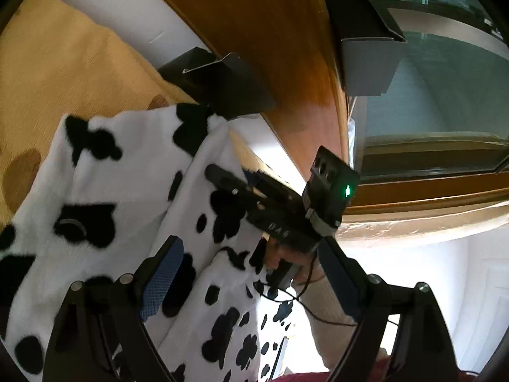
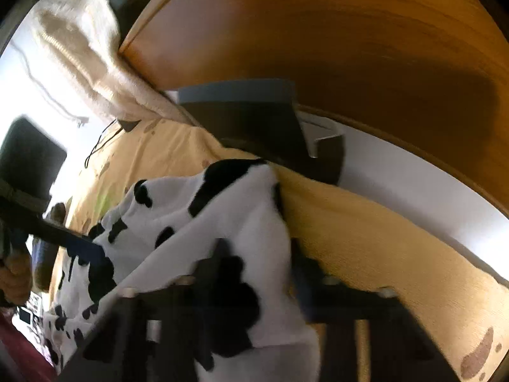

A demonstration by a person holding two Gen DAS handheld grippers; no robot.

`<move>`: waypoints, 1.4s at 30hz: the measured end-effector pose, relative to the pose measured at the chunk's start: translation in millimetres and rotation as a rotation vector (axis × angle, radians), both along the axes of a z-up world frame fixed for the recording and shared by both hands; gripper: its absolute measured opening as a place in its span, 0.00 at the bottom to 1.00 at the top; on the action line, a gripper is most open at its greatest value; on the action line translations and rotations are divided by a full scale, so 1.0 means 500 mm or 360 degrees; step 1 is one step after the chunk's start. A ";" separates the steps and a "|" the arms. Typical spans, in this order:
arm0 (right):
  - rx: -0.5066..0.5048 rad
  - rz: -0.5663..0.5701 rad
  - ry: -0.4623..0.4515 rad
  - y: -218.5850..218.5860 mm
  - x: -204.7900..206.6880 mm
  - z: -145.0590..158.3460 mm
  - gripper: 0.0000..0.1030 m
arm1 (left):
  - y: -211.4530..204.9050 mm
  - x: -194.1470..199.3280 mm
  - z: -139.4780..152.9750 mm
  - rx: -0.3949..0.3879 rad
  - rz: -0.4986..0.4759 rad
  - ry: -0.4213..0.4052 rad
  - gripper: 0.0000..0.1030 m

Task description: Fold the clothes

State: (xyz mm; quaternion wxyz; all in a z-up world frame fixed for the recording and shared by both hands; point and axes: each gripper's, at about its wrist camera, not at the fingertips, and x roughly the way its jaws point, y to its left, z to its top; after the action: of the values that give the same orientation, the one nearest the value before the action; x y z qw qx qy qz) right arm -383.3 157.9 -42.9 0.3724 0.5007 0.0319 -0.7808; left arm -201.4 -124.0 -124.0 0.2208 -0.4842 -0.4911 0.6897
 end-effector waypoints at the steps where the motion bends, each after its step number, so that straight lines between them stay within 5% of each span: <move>1: 0.0001 0.0002 0.0019 -0.002 0.006 0.003 0.18 | 0.000 -0.008 0.002 0.0000 0.0012 -0.0013 0.86; 8: 0.0139 0.0065 0.0414 -0.029 0.102 0.088 0.14 | 0.002 -0.052 0.006 0.0125 0.0086 -0.0126 0.87; 12: 0.0313 0.0170 0.0697 -0.074 0.188 0.120 0.14 | 0.000 -0.062 0.006 0.0130 0.0150 -0.0228 0.98; 24: 0.0936 0.0536 0.1442 -0.165 0.365 0.066 0.14 | 0.026 -0.067 -0.030 0.0245 0.0222 -0.0460 0.99; 26: 0.0960 0.0557 0.1464 -0.170 0.375 0.055 0.14 | 0.020 -0.069 -0.035 0.0166 0.0246 -0.0481 0.90; 30: 0.0936 0.0499 0.1447 -0.169 0.373 0.055 0.14 | 0.019 -0.072 -0.058 0.0011 0.0227 -0.0533 0.29; 34: 0.0902 0.0424 0.1362 -0.151 0.356 0.063 0.16 | 0.008 -0.064 -0.077 0.0037 0.0258 -0.0546 0.19; 36: 0.0845 0.0305 0.1337 -0.122 0.357 0.083 0.31 | 0.002 -0.063 -0.076 0.0038 0.0277 -0.0536 0.18; 38: 0.0736 0.0141 0.1277 -0.070 0.363 0.113 0.86 | 0.000 -0.065 -0.073 0.0041 0.0272 -0.0540 0.18; 42: 0.0610 -0.0107 0.0896 0.104 0.361 0.139 0.89 | -0.003 -0.070 -0.055 0.0012 0.0242 -0.0524 0.18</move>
State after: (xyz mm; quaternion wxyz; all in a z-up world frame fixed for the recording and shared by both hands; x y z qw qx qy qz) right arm -203.0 210.0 26.6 0.2223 0.3272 0.2630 -0.8800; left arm -236.4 -125.5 -151.5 0.0864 -0.5511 -0.5583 0.6141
